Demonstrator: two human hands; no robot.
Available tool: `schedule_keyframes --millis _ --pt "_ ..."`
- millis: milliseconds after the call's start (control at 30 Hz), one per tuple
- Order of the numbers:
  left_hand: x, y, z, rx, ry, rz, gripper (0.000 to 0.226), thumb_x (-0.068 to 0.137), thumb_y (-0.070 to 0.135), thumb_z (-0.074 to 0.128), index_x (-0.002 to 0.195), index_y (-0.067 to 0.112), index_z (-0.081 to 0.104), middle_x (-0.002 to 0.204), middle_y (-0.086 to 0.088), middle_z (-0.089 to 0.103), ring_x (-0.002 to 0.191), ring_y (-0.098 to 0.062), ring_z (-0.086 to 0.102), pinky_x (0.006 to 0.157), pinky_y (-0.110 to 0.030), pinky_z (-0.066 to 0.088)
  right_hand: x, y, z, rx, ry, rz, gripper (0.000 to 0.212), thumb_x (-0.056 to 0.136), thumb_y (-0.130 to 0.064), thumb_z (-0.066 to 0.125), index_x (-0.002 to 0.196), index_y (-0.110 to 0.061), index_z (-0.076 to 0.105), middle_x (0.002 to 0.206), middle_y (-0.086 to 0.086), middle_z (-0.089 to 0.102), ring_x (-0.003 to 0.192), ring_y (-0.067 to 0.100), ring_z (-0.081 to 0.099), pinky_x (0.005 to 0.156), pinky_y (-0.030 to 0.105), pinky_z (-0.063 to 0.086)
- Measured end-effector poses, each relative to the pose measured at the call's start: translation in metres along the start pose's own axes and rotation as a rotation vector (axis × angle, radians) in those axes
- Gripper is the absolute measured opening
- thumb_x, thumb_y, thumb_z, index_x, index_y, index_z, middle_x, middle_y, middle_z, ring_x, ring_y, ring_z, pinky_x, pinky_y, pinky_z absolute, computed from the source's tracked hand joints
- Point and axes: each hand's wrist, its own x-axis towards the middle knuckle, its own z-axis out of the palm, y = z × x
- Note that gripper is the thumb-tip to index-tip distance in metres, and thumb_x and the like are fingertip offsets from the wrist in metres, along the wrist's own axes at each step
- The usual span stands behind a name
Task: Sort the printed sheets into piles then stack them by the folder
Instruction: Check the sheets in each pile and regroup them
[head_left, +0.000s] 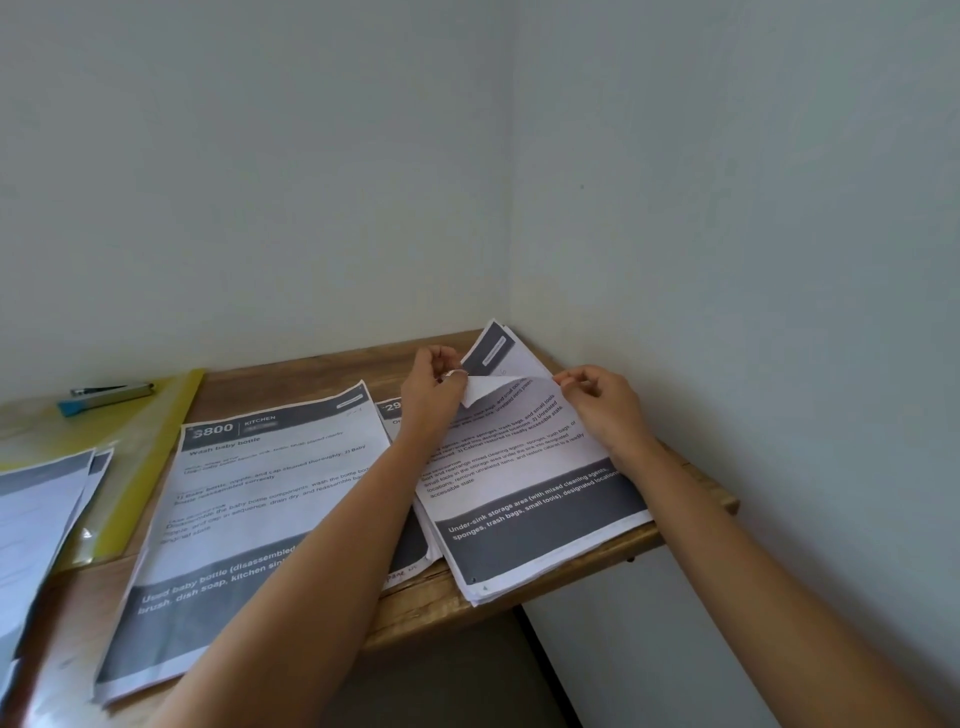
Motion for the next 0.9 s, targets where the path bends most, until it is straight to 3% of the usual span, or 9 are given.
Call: schedule_keyframes --millis 200,300,333,433,567,700,767,900 --pt "-0.0032 0.0034 -0.0005 -0.04 -0.123 -0.022 0.051 0.091 -0.005 0.043 0.138 0.015 0.045 0.127 0.01 0.051 0.079 0.019 0.054 0.062 -0.002 0.043 -0.0016 -0.0016 0.0 0.017 -0.001 0.01 0.016 0.095 -0.018 0.051 0.099 -0.023 0.066 0.083 -0.01 0.064 0.071 0.003 0.061 0.048 0.008 0.038" --pt "-0.002 0.0023 -0.0008 -0.003 -0.19 -0.023 0.056 0.094 0.002 0.042 0.145 0.023 0.038 0.139 0.007 0.047 0.104 -0.002 0.058 0.081 -0.017 0.05 -0.0021 -0.0017 -0.0002 0.015 -0.01 0.002 0.017 0.095 -0.018 0.051 0.098 -0.022 0.067 0.083 -0.009 0.065 0.071 0.006 0.061 0.048 0.009 0.038" --pt "-0.0016 0.0023 -0.001 0.009 -0.205 -0.02 0.056 0.095 0.004 0.042 0.146 0.025 0.036 0.14 0.007 0.046 0.11 -0.01 0.058 0.084 -0.022 0.05 -0.0018 -0.002 -0.0001 0.01 -0.011 0.004 0.017 0.095 -0.018 0.051 0.097 -0.022 0.067 0.083 -0.009 0.065 0.07 0.005 0.061 0.048 0.01 0.038" --pt "-0.0005 0.0019 -0.001 0.002 -0.245 -0.018 0.053 0.099 0.01 0.041 0.148 0.029 0.034 0.138 0.007 0.047 0.109 -0.013 0.059 0.08 -0.023 0.05 -0.0019 -0.0029 0.0005 0.011 -0.006 0.012 0.017 0.095 -0.018 0.051 0.096 -0.021 0.068 0.082 -0.009 0.065 0.068 0.003 0.06 0.045 0.007 0.037" --pt "-0.0005 0.0016 -0.0012 0.002 -0.246 0.008 0.045 0.101 0.018 0.041 0.143 0.035 0.039 0.139 0.004 0.049 0.114 -0.015 0.057 0.095 -0.035 0.05 -0.0035 -0.0035 -0.0002 0.019 -0.004 0.007 0.017 0.095 -0.016 0.051 0.096 -0.019 0.068 0.081 -0.008 0.066 0.067 0.003 0.06 0.043 0.004 0.037" --pt "-0.0022 0.0036 -0.0023 0.019 -0.236 0.062 0.038 0.102 0.019 0.04 0.138 0.03 0.046 0.127 0.006 0.056 0.1 -0.001 0.057 0.078 -0.015 0.048 -0.004 -0.0041 -0.0002 0.015 -0.006 0.01 0.017 0.095 -0.017 0.051 0.096 -0.02 0.068 0.083 -0.008 0.066 0.068 0.004 0.061 0.048 0.01 0.039" --pt "-0.0024 0.0034 -0.0021 0.018 -0.233 0.064 0.038 0.102 0.018 0.04 0.138 0.029 0.045 0.127 0.007 0.056 0.099 0.001 0.056 0.077 -0.014 0.046 -0.0039 -0.0034 -0.0002 0.018 -0.006 0.014 0.017 0.095 -0.018 0.052 0.096 -0.02 0.068 0.084 -0.008 0.067 0.07 0.006 0.062 0.052 0.015 0.041" --pt "-0.0008 0.0003 -0.0015 0.01 -0.255 0.055 0.045 0.102 0.021 0.041 0.146 0.031 0.036 0.135 0.014 0.046 0.122 -0.008 0.049 0.101 -0.028 0.041 -0.0028 -0.0026 -0.0001 0.015 -0.009 0.017 0.018 0.095 -0.018 0.052 0.095 -0.022 0.069 0.084 -0.008 0.068 0.071 0.008 0.063 0.055 0.018 0.043"
